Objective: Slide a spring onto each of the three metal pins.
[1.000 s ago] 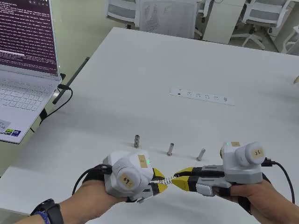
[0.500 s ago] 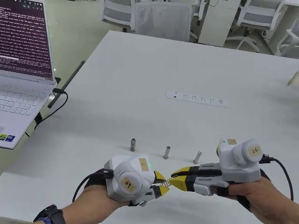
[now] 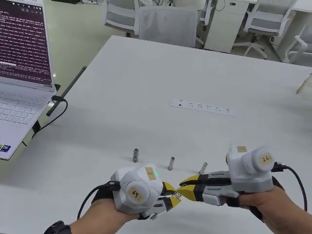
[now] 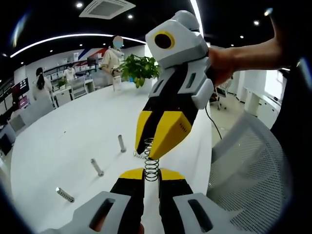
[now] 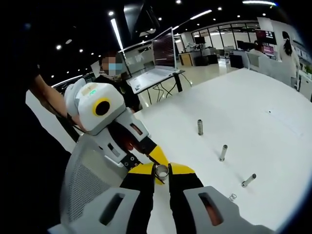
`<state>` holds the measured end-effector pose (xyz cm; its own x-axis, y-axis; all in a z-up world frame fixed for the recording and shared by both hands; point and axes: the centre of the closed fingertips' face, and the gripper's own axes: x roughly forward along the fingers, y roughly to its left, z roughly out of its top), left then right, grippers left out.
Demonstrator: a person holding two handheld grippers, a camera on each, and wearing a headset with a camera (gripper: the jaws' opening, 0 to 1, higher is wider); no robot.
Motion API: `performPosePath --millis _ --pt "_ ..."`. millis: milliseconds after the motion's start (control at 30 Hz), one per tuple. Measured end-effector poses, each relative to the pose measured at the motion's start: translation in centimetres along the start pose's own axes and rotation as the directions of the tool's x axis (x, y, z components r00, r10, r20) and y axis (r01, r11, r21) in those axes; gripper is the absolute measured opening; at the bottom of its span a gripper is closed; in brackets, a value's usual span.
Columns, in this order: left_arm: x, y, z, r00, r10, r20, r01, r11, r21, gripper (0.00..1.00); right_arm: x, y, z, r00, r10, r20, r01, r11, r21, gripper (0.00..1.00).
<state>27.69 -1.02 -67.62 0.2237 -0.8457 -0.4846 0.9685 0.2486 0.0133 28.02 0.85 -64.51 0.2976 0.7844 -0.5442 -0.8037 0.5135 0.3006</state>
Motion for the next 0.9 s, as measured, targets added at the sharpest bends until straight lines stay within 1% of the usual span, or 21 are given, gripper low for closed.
performPosePath --millis 67,100,167,267,400,433,633,767,900 --pt "0.1 0.1 0.6 0.9998 0.0 0.02 0.0 1.0 -0.003 0.02 -0.5 -0.2 0.3 0.9999 0.003 -0.014 -0.003 1.0 -0.025 0.08" --pt "0.1 0.1 0.7 0.9997 -0.002 0.023 0.002 1.0 -0.004 0.02 -0.6 -0.2 0.3 0.9998 0.003 -0.018 -0.004 1.0 -0.029 0.08" --pt "0.2 0.2 1.4 0.9992 -0.006 0.04 0.006 1.0 -0.003 0.02 -1.2 -0.4 0.5 0.9991 0.004 -0.042 -0.007 0.998 -0.057 0.08" --pt "0.4 0.1 2.4 0.9982 -0.014 0.059 0.014 1.0 0.006 0.02 -1.9 -0.5 0.9 0.9971 0.004 -0.076 -0.013 0.994 -0.111 0.08" --pt "0.7 0.0 3.3 0.9963 -0.026 0.082 0.025 1.0 0.015 0.02 -2.8 -0.7 1.2 0.993 0.0 -0.118 -0.02 0.985 -0.169 0.09" --pt "0.7 -0.1 3.4 0.9961 -0.029 0.084 0.028 1.0 0.015 0.02 -2.9 -0.7 1.2 0.9927 0.001 -0.121 -0.022 0.985 -0.174 0.09" --pt "0.7 -0.6 4.5 0.9934 -0.053 0.102 0.049 0.998 0.042 0.02 -4.0 -0.5 1.2 0.9807 -0.001 -0.196 -0.051 0.965 -0.259 0.11" --pt "0.9 -0.8 5.0 0.9922 -0.06 0.11 0.055 0.997 0.05 0.02 -4.5 -0.6 1.2 0.974 -0.01 -0.226 -0.058 0.954 -0.293 0.15" --pt "0.9 -1.0 5.5 0.9905 -0.067 0.12 0.061 0.997 0.057 0.02 -4.9 -0.6 1.1 0.9646 -0.016 -0.263 -0.074 0.942 -0.329 0.17"
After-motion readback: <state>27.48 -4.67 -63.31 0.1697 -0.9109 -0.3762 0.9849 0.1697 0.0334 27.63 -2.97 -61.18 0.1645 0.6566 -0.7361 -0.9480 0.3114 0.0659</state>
